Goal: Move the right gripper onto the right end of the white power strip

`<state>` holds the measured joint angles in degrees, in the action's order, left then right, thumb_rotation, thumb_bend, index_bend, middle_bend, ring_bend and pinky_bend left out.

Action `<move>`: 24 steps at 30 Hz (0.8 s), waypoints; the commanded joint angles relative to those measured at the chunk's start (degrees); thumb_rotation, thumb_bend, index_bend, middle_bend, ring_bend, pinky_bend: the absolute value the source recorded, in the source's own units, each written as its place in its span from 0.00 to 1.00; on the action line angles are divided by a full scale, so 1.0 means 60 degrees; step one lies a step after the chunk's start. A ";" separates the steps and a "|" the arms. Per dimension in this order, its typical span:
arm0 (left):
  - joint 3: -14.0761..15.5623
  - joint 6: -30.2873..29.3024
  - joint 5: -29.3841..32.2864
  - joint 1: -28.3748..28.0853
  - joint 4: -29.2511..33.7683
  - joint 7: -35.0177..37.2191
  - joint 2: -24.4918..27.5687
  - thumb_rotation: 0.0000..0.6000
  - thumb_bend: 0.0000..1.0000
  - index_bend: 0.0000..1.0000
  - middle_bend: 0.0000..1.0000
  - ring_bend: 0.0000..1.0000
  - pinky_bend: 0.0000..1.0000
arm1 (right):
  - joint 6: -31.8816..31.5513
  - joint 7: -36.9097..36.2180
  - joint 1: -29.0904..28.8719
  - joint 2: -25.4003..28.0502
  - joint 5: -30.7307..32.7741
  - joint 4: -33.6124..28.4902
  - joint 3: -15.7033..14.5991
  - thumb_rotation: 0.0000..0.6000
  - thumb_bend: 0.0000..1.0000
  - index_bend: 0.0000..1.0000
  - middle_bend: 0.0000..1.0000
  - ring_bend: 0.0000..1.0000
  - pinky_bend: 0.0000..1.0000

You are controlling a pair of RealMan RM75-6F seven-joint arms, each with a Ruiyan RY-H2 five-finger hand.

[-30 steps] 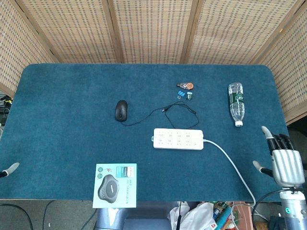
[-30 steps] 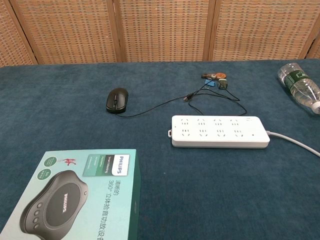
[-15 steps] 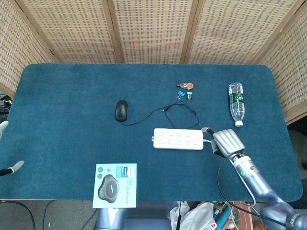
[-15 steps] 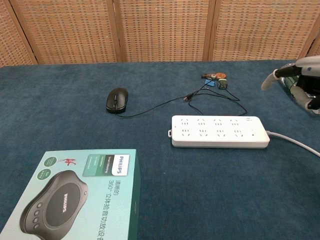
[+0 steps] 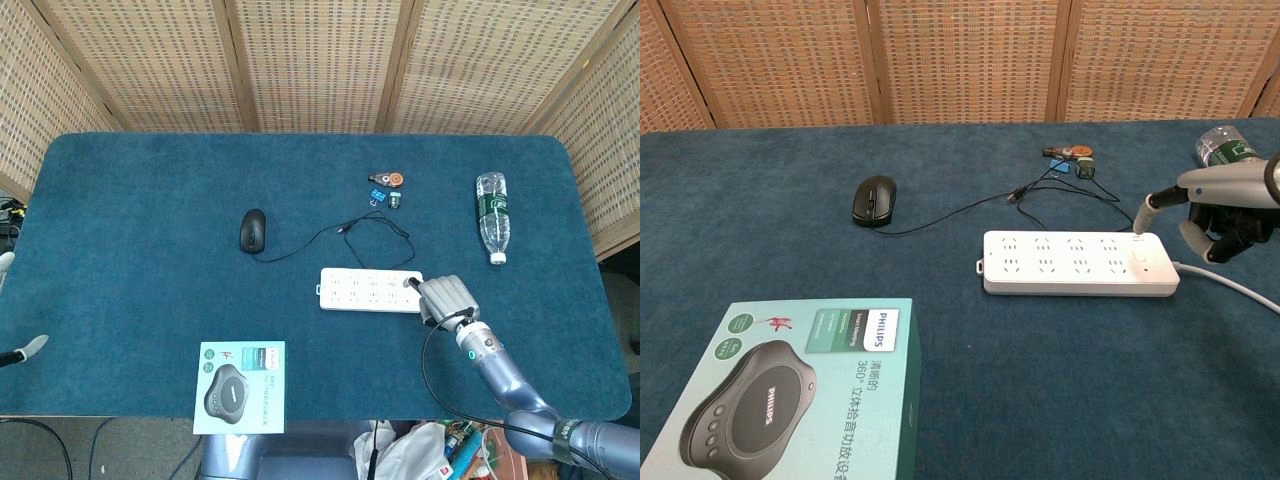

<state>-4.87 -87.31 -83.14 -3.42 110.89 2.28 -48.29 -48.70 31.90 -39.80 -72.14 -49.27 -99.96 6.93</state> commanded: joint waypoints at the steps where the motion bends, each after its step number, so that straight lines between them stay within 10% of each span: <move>1: 0.0010 0.0009 -0.0015 -0.0001 -0.0020 0.0023 -0.0001 1.00 0.00 0.00 0.00 0.00 0.00 | -0.0066 0.0111 -0.0106 -0.0120 0.0177 0.0112 -0.0150 1.00 0.82 0.22 0.84 0.96 1.00; 24: 0.0062 0.0089 -0.0058 -0.0045 0.0002 -0.0090 -0.0026 1.00 0.00 0.00 0.00 0.00 0.00 | -0.0481 0.1063 -0.0958 -0.0685 0.1621 0.0550 -0.0761 1.00 0.82 0.22 0.84 0.96 1.00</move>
<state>-4.49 -86.76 -83.49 -3.69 110.91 1.73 -48.43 -51.35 37.97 -45.30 -76.04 -39.83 -96.85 2.59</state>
